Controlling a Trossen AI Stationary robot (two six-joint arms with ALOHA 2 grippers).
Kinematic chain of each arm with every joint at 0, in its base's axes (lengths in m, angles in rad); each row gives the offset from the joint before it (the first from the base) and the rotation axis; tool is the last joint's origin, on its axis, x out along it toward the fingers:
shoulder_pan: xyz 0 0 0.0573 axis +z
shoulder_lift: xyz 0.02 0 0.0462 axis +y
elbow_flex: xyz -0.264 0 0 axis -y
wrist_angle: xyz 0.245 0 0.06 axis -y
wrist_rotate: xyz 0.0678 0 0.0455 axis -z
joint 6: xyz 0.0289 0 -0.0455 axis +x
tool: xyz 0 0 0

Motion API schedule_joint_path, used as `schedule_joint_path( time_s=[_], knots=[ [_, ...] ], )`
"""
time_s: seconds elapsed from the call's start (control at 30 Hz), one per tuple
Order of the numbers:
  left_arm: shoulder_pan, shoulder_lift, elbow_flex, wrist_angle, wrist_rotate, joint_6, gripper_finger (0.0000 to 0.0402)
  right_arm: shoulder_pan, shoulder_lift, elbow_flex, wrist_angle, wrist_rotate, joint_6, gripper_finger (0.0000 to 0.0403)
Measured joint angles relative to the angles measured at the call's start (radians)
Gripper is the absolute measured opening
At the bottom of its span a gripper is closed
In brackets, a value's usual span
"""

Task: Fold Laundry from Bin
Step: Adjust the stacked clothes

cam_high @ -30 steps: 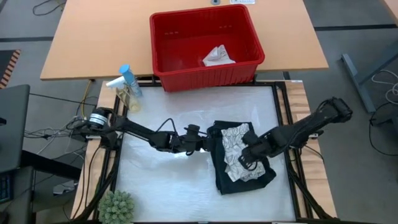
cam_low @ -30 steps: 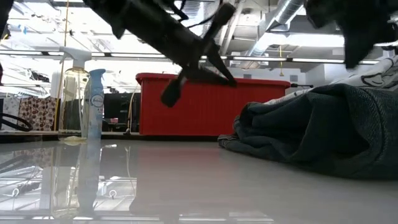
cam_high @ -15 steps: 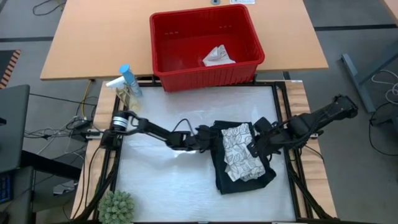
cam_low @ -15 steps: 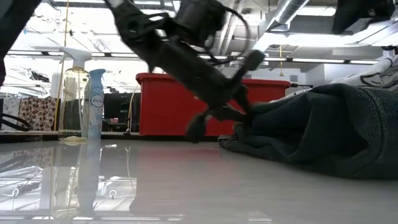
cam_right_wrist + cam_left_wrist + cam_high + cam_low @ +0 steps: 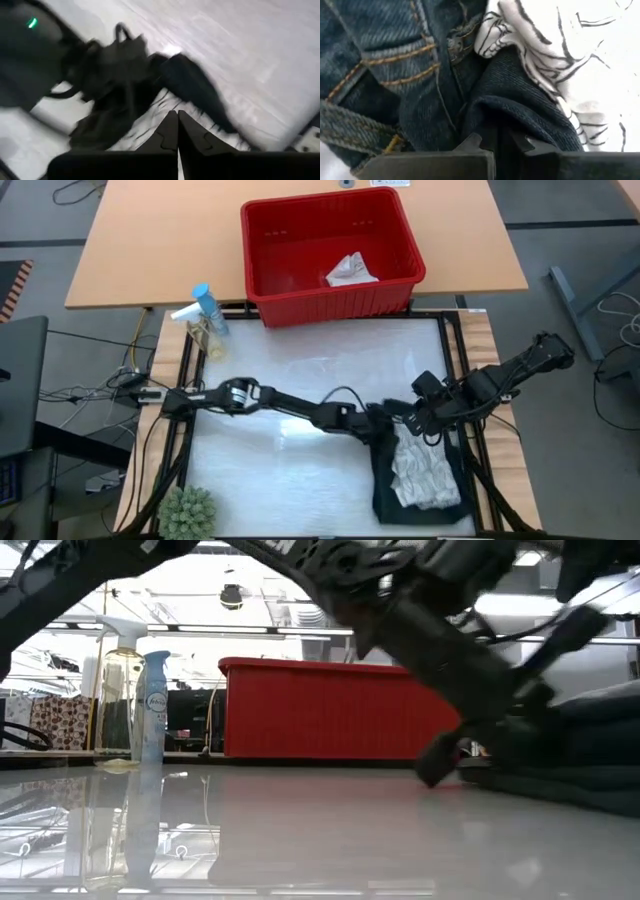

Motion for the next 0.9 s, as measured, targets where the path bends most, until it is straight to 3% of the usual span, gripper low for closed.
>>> schedule_joint_path(
  time_s=[0.17, 0.33, 0.4, 0.5, 0.77, 0.9],
  knots=[
    [-0.052, 0.051, 0.123, -0.075, 0.044, 0.000, 0.0000, 0.012, 0.000, 0.000, -0.078, -0.001, 0.012, 0.0027],
    [-0.067, 0.047, 0.128, -0.063, -0.024, -0.013, 0.0000, 0.016, 0.000, 0.000, -0.104, 0.003, 0.011, 0.0027],
    [-0.057, 0.044, 0.128, -0.063, -0.005, -0.037, 0.0000, 0.016, 0.000, 0.000, -0.107, 0.007, 0.003, 0.0027],
    [-0.041, 0.020, 0.126, -0.075, 0.052, -0.050, 0.0000, 0.017, 0.000, 0.000, -0.108, 0.022, 0.000, 0.0029],
    [-0.015, -0.109, 0.127, -0.176, 0.057, -0.027, 0.0000, 0.017, -0.001, 0.000, -0.107, 0.038, -0.027, 0.0025],
    [-0.009, -0.149, 0.127, -0.304, 0.031, 0.003, 0.0000, 0.017, -0.019, 0.000, -0.105, 0.054, -0.027, 0.0030]
  ],
)
